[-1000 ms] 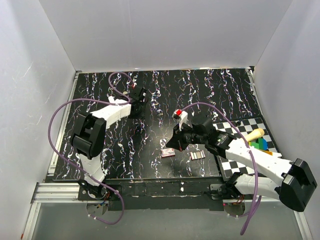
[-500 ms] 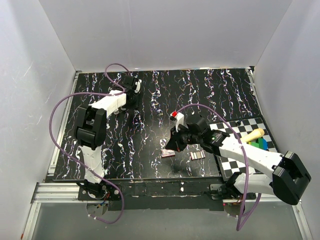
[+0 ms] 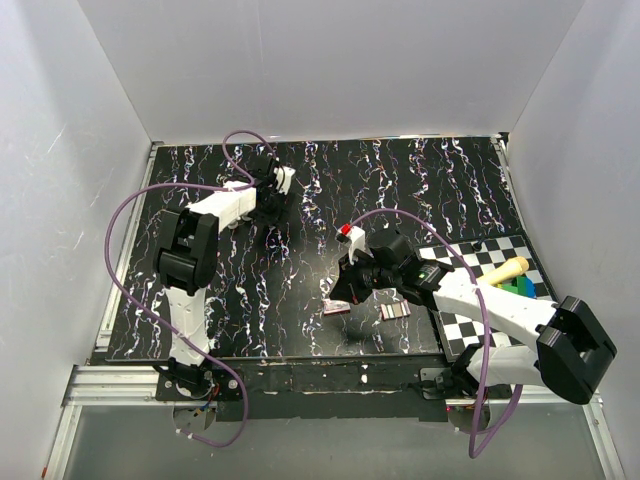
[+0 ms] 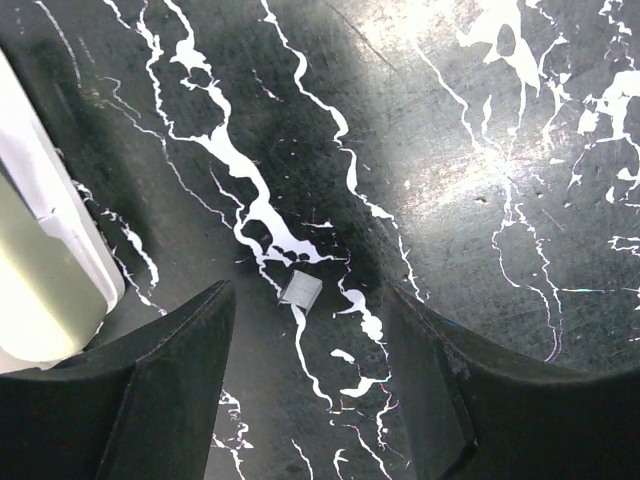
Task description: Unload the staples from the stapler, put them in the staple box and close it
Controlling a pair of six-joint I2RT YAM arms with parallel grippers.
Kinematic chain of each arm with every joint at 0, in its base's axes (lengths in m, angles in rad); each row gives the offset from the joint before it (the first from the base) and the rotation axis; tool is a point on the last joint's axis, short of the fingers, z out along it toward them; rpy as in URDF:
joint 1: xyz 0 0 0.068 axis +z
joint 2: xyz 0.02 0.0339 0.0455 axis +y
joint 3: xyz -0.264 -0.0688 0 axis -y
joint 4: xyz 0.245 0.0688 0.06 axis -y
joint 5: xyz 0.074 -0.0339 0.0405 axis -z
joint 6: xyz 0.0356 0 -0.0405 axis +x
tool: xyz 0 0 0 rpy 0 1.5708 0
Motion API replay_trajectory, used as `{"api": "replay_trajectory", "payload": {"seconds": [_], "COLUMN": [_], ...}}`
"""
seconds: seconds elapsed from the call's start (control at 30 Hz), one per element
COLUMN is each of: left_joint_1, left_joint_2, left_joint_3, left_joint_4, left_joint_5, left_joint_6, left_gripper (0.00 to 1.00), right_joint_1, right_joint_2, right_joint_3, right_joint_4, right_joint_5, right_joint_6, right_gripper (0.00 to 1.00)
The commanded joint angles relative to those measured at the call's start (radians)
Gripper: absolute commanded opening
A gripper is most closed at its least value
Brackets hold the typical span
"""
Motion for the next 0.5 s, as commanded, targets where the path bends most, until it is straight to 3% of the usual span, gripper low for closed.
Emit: {"api": "replay_trajectory", "payload": {"seconds": [0.0, 0.47], "left_joint_1": [-0.005, -0.026], "left_joint_2": [0.015, 0.038], "left_joint_3": [0.037, 0.028], "left_joint_4": [-0.015, -0.047], "left_joint_5": [0.040, -0.002], "left_joint_6": [0.046, 0.064], "left_gripper": [0.59, 0.43], "right_joint_1": [0.009, 0.008], "right_joint_2": [0.001, -0.007], "right_joint_3": [0.045, 0.039], "right_joint_4": [0.039, 0.040], "right_joint_5": [-0.014, -0.010], "right_joint_6": [-0.013, -0.015], "right_gripper": [0.01, 0.01]}}
